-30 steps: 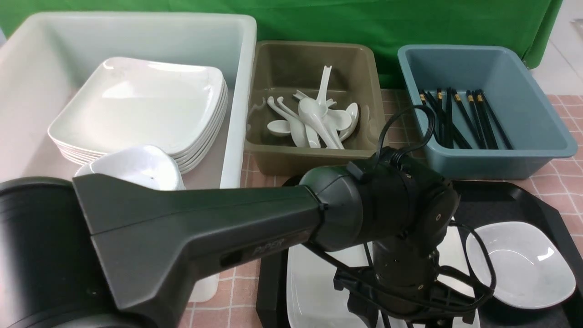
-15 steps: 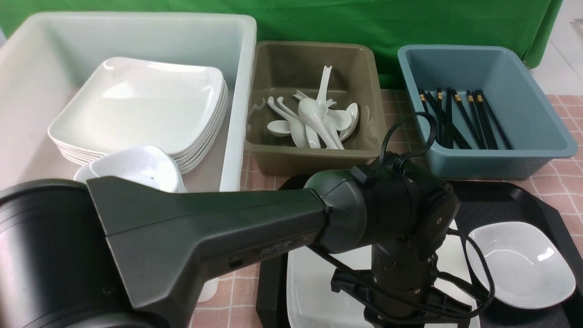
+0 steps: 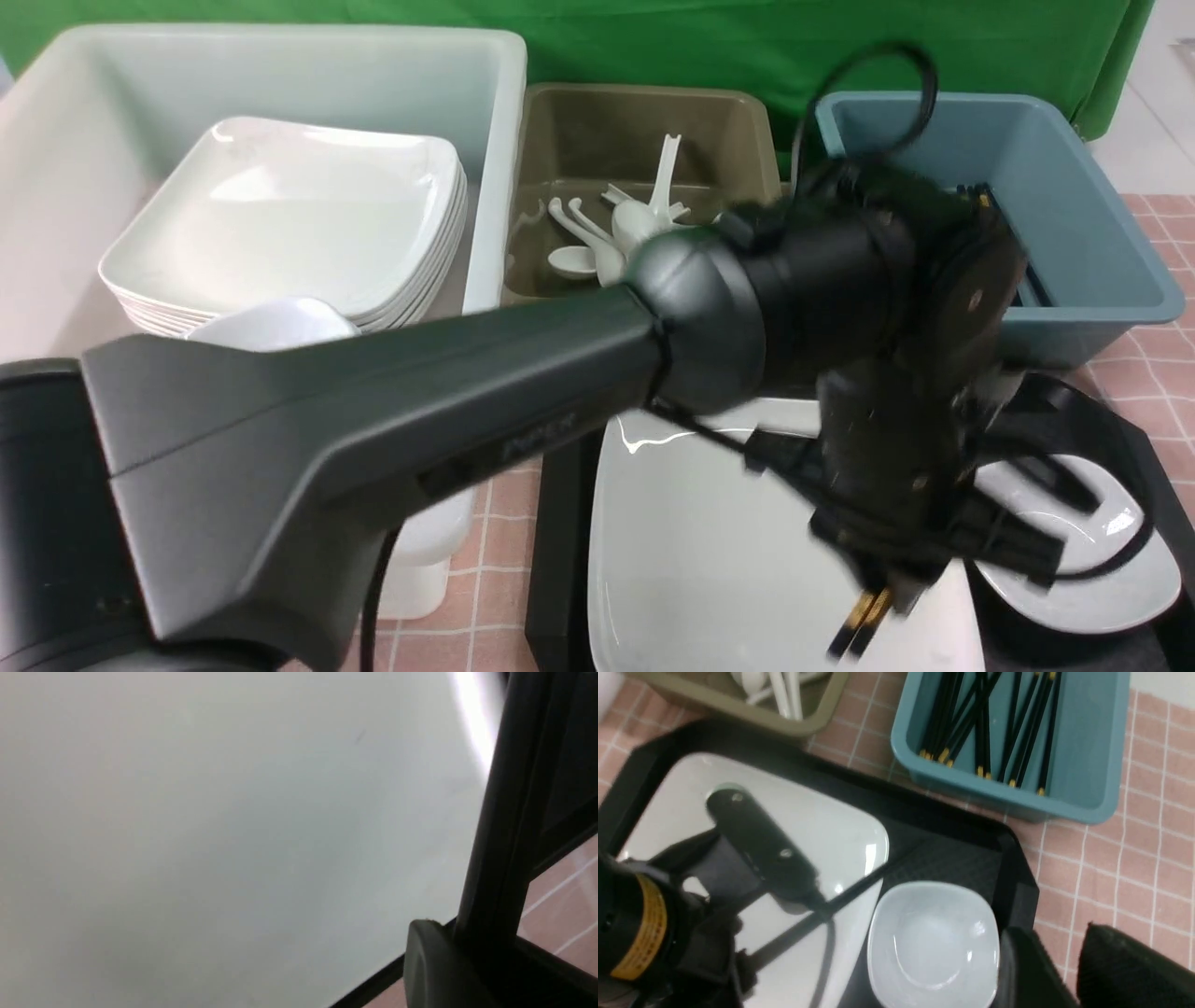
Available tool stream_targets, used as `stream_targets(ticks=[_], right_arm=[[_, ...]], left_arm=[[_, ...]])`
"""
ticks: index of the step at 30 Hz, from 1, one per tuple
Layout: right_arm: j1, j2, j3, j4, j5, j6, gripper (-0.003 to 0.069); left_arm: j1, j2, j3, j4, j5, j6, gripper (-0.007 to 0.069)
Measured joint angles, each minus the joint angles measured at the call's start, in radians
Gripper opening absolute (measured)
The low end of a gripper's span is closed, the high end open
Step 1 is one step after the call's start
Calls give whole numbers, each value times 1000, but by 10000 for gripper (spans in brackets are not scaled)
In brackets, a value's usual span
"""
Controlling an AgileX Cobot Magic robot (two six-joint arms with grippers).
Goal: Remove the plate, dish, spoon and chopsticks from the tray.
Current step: Use the left arm to put the chopsticks into the small storage box on the right
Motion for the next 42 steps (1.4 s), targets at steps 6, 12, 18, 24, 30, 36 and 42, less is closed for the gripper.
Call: stream_targets(ticks=[6, 12, 18, 24, 30, 36, 42], right_arm=[[0, -57, 0, 0, -42, 3, 239], [0, -63, 0, 0, -42, 3, 240], [0, -63, 0, 0, -42, 3, 240], [0, -63, 0, 0, -42, 3, 240], [0, -63, 0, 0, -42, 3, 240], [0, -63, 0, 0, -42, 3, 240], [0, -63, 0, 0, -51, 3, 240]], left_arm=[[108, 97, -310, -43, 2, 19, 85], [199, 310, -620, -223, 0, 11, 85], [236, 450, -728, -473, -51, -13, 85], [270, 513, -732, -726, -135, -64, 85], [292, 527, -732, -833, -204, -166, 85], [309, 527, -733, -894, -259, -313, 85], [327, 544, -733, -923, -319, -491, 85]])
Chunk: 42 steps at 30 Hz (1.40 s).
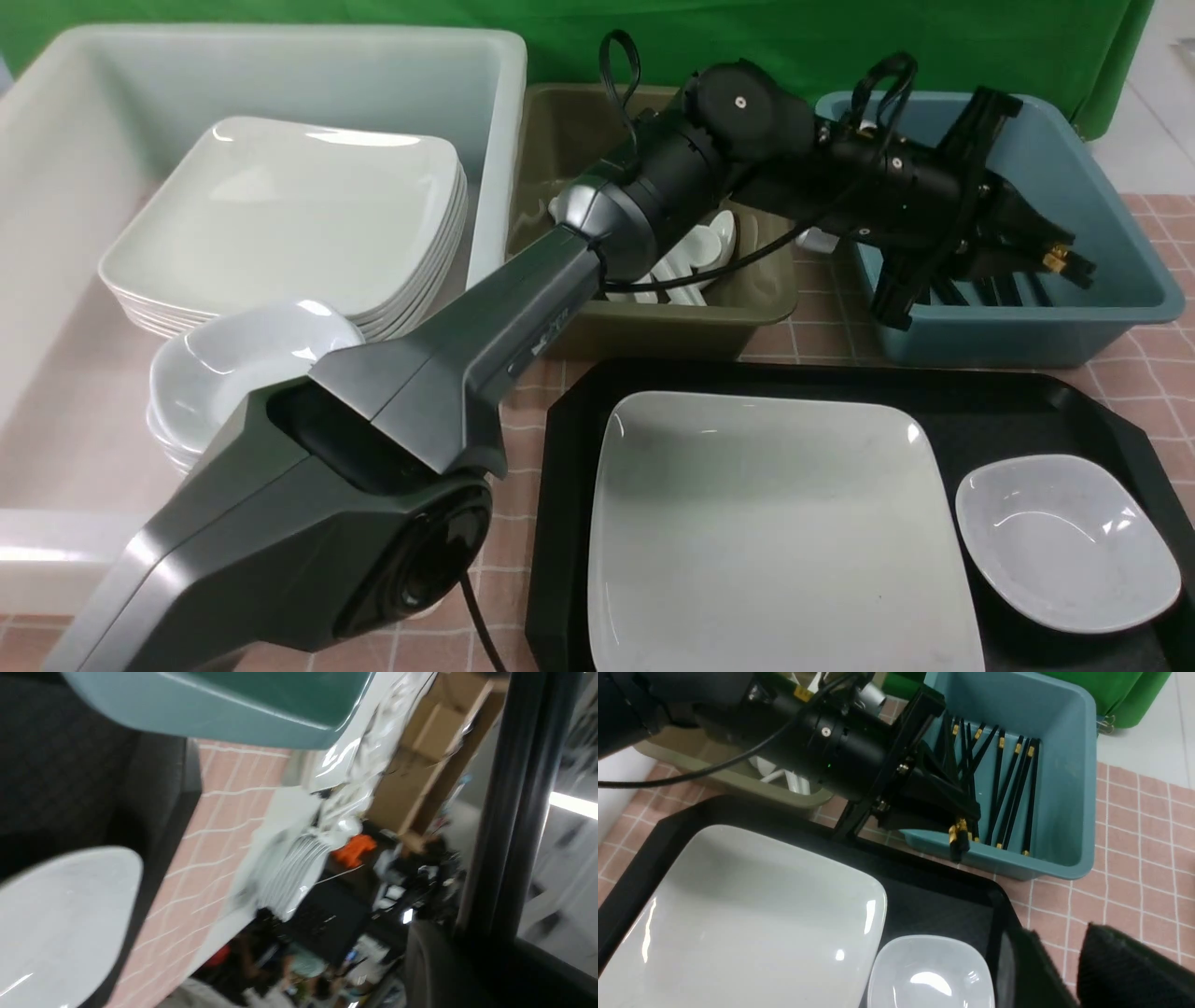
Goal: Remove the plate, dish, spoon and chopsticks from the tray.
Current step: Use the left arm to put the chopsticks into the small storage box on the right, then use the right arm to grab a small plate from the dinner plate
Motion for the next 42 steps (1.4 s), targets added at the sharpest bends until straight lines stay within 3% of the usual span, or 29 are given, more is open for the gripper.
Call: stream_targets(ticks=[9, 14, 19, 23, 26, 30, 34, 35, 38, 42], right_arm=[[0, 0, 0, 0, -6, 0, 240], [0, 0, 0, 0, -10, 0, 240], [0, 0, 0, 0, -11, -1, 240], [0, 0, 0, 0, -11, -6, 240], [0, 0, 0, 0, -11, -7, 240], [0, 0, 0, 0, -11, -11, 241], [0, 2, 0, 21, 71, -78, 230], [0, 2, 0, 21, 78, -83, 228], [0, 29, 1, 64, 166, -147, 188], [0, 87, 22, 79, 166, -192, 155]], left_arm=[[12, 28, 0, -23, -36, -35, 119], [12, 29, 0, -21, -72, -36, 227], [21, 29, 0, -32, -147, -23, 433], [49, 29, -22, -37, -164, 19, 483], [75, 29, -59, -38, -166, 51, 455], [106, 29, -119, -39, -116, 133, 347], [172, -15, -242, -5, 80, 410, 56], [174, -21, -242, -5, 90, 410, 50], [201, -140, -257, 171, 263, 585, -1], [181, -276, -257, 337, 303, 785, -11]])
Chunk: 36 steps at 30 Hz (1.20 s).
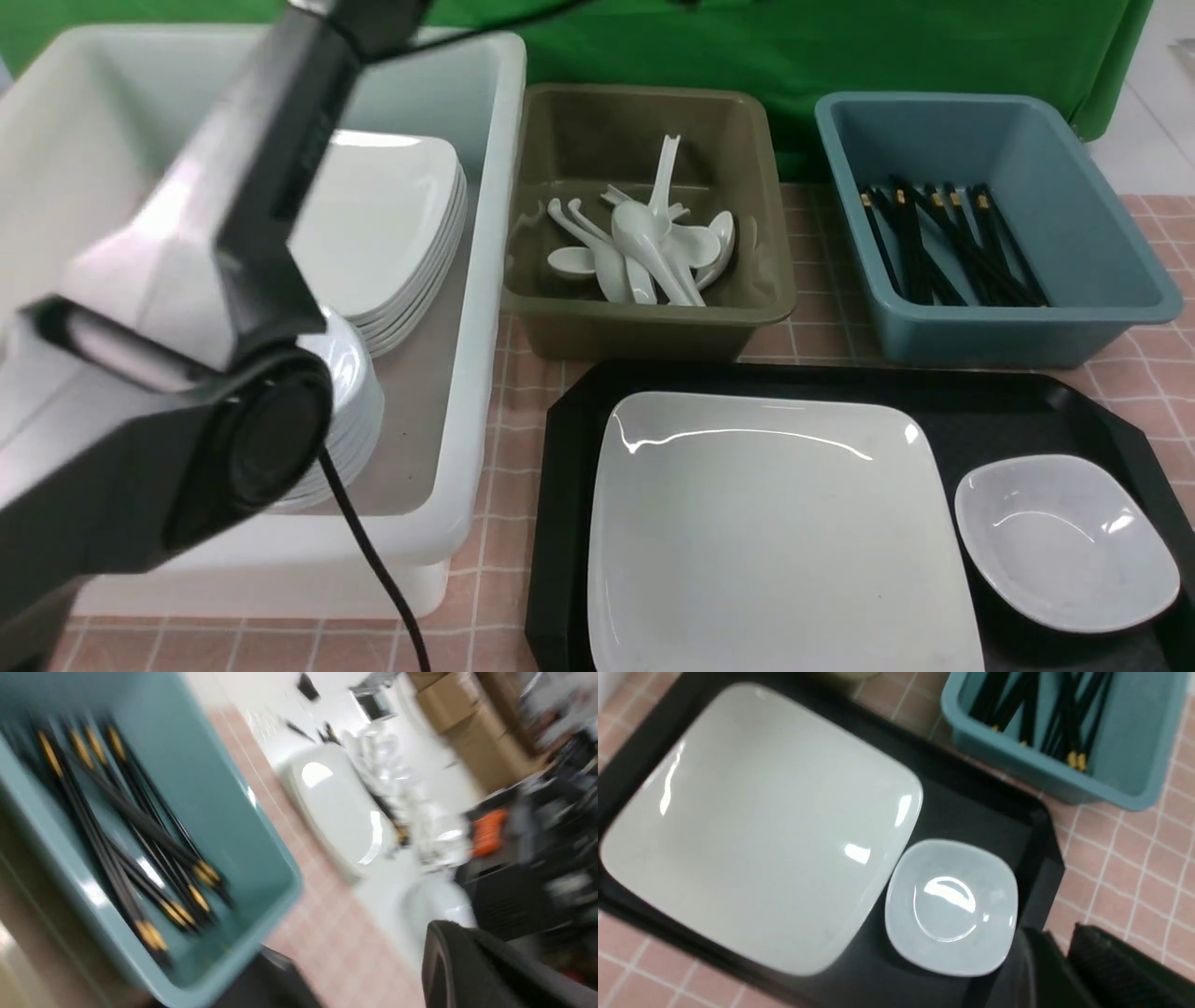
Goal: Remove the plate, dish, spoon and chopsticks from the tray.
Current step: Use the right arm to grab a small plate from the dinner plate
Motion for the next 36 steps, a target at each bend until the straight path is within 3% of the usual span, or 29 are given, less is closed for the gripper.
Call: stream_targets(ticks=[6, 11, 12, 15, 20, 26, 30, 36], right_arm=[[0, 122, 94, 3, -4, -69, 161], [0, 195, 193, 3, -23, -76, 270], [0, 212, 233, 4, -59, -76, 333], [0, 232, 302, 4, -183, -78, 431], [0, 297, 386, 4, -333, -84, 512], [0, 447, 400, 1, -363, -91, 584], [0, 530, 404, -2, -373, -94, 598], [0, 621, 406, -10, -410, -79, 584]], left_arm=[[-82, -183, -2, 145, 11, 71, -13], [-146, -329, 105, 189, 14, 122, -13], [-168, -392, 198, 230, 14, 137, -13], [-220, -505, 420, 354, 13, 190, -13], [-296, -698, 892, 557, 3, 229, -13], [-330, -870, 1350, 456, -324, 369, -11], [-330, -896, 1525, 352, -505, 458, -5], [-330, -864, 1633, 338, -560, 499, -3]])
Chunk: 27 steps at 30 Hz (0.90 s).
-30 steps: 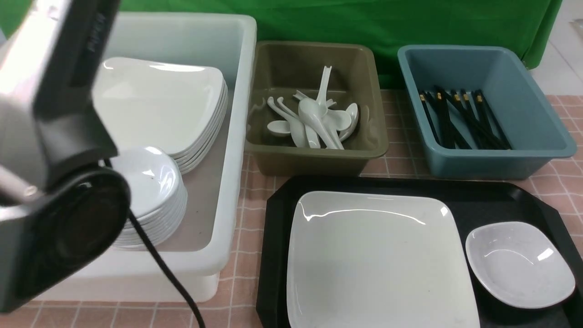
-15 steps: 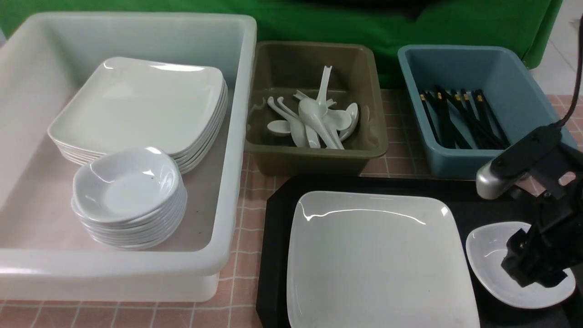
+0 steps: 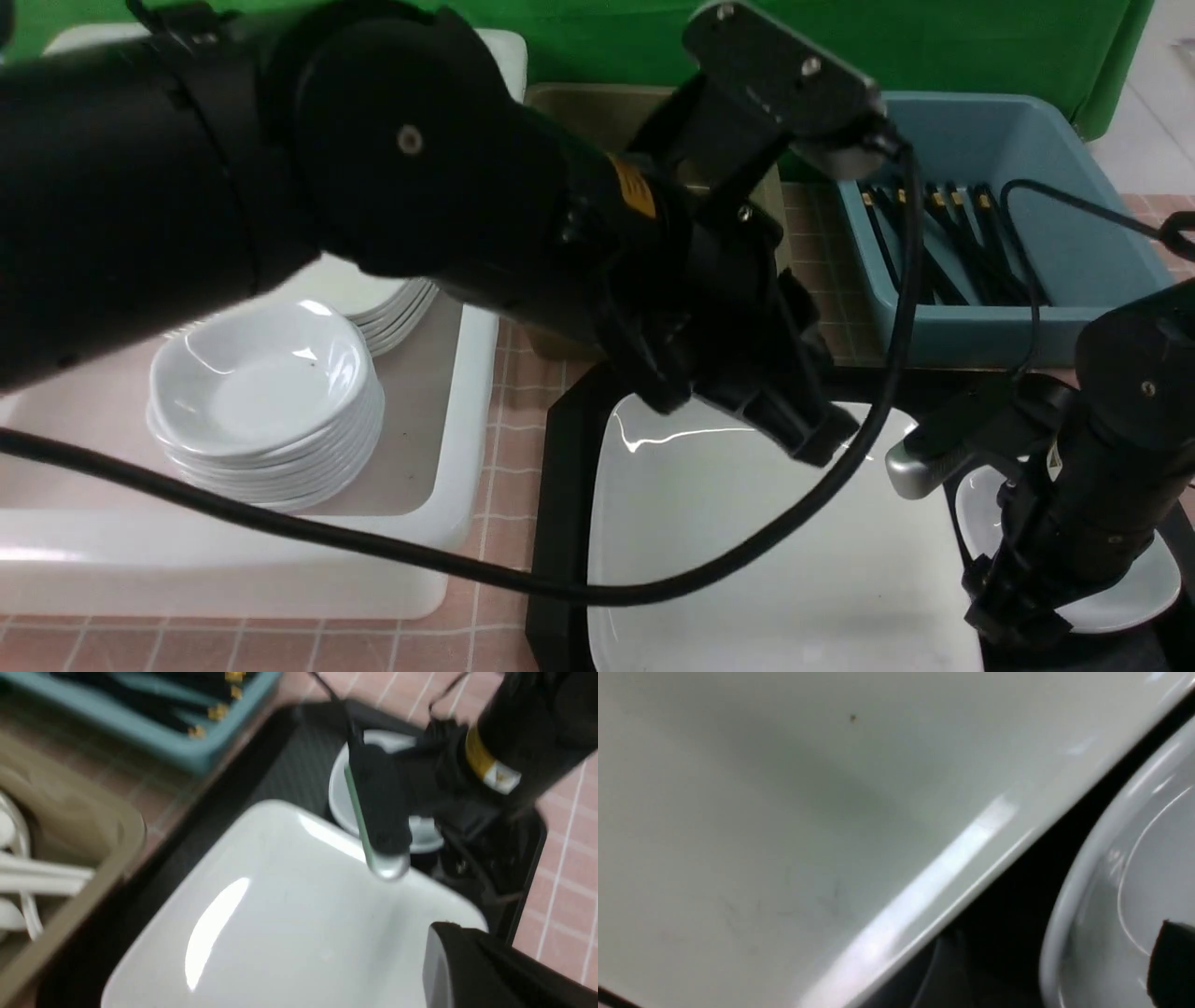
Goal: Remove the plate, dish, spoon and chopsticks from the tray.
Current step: Use the right arm to grab a small plate from the dinner plate
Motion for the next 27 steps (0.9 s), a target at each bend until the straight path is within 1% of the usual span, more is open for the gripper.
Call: stream_targets(ticks=[2, 7, 8, 9, 14, 15, 16, 17, 21, 23, 26, 27], right_arm=[[0, 18, 0, -5, -9, 4, 570], [0, 34, 0, -30, -31, 12, 496], [0, 34, 0, -44, -30, 13, 464], [0, 34, 0, -46, -30, 13, 464], [0, 34, 0, -66, -40, 35, 328], [0, 34, 0, -66, -41, 37, 313], [0, 34, 0, -68, -47, 39, 266], [0, 32, -1, -68, -57, 39, 248], [1, 31, -10, -68, -53, 39, 239], [1, 20, -21, -67, -27, 38, 232], [1, -20, -51, -65, 28, 37, 182], [1, -45, -68, -65, 51, 37, 148]], left_arm=[[0, 17, 5, 4, 0, 2, -3], [0, 26, 5, 15, -2, 4, -3], [0, 26, 5, 16, -4, 4, -3], [0, 26, 5, 17, -4, 4, -3], [0, 26, 5, 33, -4, 3, -3], [0, 26, 5, 34, -4, 3, -3], [0, 26, 5, 43, -4, 2, -3], [0, 26, 5, 48, -3, 1, -3], [0, 16, 5, 55, -3, -21, -3], [0, 10, 5, 78, -3, -47, -3], [0, 2, 5, 126, -3, -91, -3], [0, -1, 5, 150, -3, -111, -3]])
